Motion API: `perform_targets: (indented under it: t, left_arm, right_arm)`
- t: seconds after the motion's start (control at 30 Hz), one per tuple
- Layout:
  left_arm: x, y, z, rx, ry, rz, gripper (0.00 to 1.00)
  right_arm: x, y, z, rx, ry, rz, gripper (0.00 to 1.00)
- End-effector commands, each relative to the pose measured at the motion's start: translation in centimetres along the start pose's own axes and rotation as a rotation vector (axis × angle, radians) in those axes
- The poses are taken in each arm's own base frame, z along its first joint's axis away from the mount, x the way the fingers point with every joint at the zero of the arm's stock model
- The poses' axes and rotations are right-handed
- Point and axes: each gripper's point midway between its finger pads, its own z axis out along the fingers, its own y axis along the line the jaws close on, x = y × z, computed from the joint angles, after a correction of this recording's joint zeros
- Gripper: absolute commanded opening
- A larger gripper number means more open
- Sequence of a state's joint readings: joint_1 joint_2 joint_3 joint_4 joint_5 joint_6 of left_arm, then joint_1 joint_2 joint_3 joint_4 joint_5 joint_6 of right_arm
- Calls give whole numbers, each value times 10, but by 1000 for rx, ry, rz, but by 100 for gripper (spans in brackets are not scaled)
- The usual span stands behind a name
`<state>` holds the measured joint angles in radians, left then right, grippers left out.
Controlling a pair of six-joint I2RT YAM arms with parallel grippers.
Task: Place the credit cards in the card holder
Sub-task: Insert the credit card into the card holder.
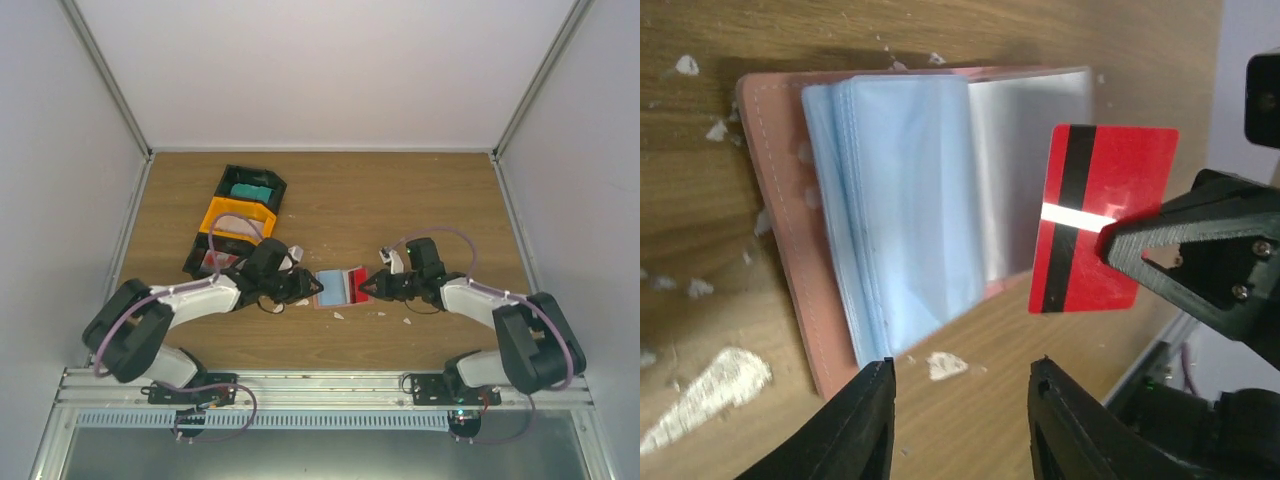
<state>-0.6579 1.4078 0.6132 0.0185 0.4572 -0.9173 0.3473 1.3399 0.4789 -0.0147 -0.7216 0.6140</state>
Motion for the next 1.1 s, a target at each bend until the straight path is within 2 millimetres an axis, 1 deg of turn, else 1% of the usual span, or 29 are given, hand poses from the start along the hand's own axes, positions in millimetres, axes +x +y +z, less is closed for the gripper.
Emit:
perform_targets:
  t: [0.0,0.03,0.1,0.17,0.23,0.4,0.5,0.63,0.8,0.9,1.07]
  left_arm:
    - [-18,-4,16,-30,-44,71,36]
    - [-19,0,20,-44,-43,70,33]
    - [-20,5,26,-61,-36,73,24]
    - [-20,8,32,-73,-27,75,17]
    - [-19,14,39,-89,-13,73,15]
    - [-17,29,45,-145,-7,59,14]
    - [-16,35,46,-166,-5,51,16]
    - [-12,41,49,-179,13,44,18]
    - [-8,46,50,-189,23,37,18]
    - [-6,47,51,-187,32,37,16]
    - [-3,49,54,-188,43,41,11]
  right_arm:
    - [-1,3,7,-44,44,-25,1]
    - [-5,4,9,-53,37,-33,1]
    - [-7,3,13,-58,42,-32,1]
    - [-9,4,16,-63,48,-29,1]
    - [-11,6,20,-76,57,-31,0]
    - [-14,6,32,-81,77,-19,0]
    - [-13,6,41,-82,95,-13,1]
    - [-8,-4,52,-42,120,12,1]
    - [4,-17,62,-1,154,52,0]
    - [9,-20,67,12,166,64,1]
    - [14,-19,75,15,187,74,0]
